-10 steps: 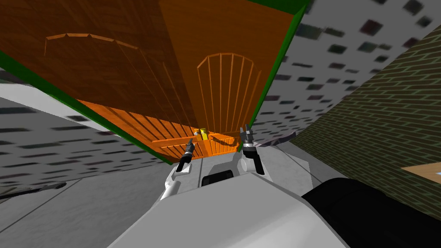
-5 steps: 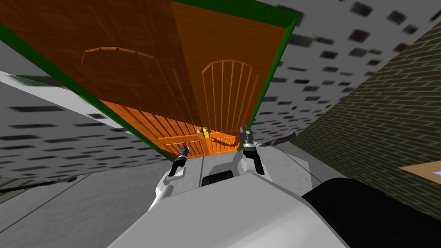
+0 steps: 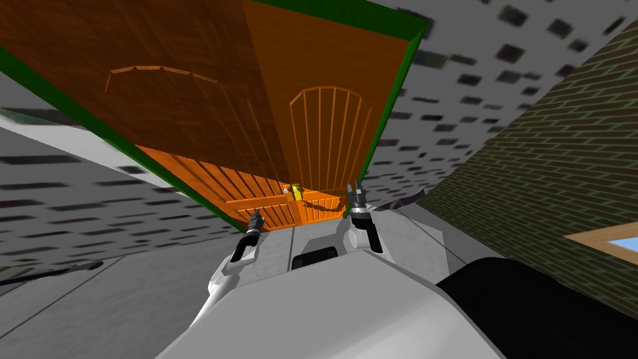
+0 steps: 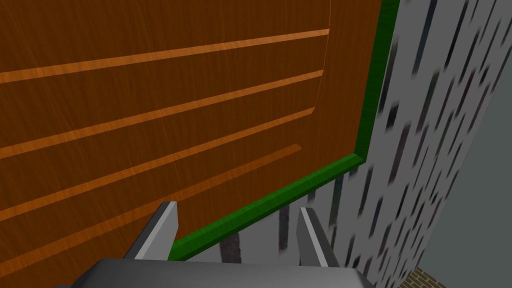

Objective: Pull the door open

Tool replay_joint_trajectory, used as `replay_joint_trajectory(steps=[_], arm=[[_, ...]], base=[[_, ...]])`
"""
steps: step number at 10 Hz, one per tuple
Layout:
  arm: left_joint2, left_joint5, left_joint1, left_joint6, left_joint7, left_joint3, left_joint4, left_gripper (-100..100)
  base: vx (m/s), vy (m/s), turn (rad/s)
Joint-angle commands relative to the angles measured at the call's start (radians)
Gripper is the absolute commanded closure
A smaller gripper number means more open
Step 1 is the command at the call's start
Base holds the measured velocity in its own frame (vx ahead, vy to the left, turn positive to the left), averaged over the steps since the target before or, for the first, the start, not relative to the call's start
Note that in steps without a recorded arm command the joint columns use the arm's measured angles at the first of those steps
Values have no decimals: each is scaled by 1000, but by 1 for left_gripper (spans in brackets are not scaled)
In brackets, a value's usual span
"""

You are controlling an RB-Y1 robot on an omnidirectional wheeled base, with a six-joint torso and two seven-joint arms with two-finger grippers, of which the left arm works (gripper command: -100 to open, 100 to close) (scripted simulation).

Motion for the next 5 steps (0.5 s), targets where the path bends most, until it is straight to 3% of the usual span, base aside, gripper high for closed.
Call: replay_joint_trajectory(steps=[1,3,5], arm=[[10,7,-11,-12,0,14,30,-100],[18,13,-15,-15,2,23,41,-100],[27,25,-37,-22,5,32,60,-100]], base=[[35,0,-56],[52,1,-62],[124,3,-165]])
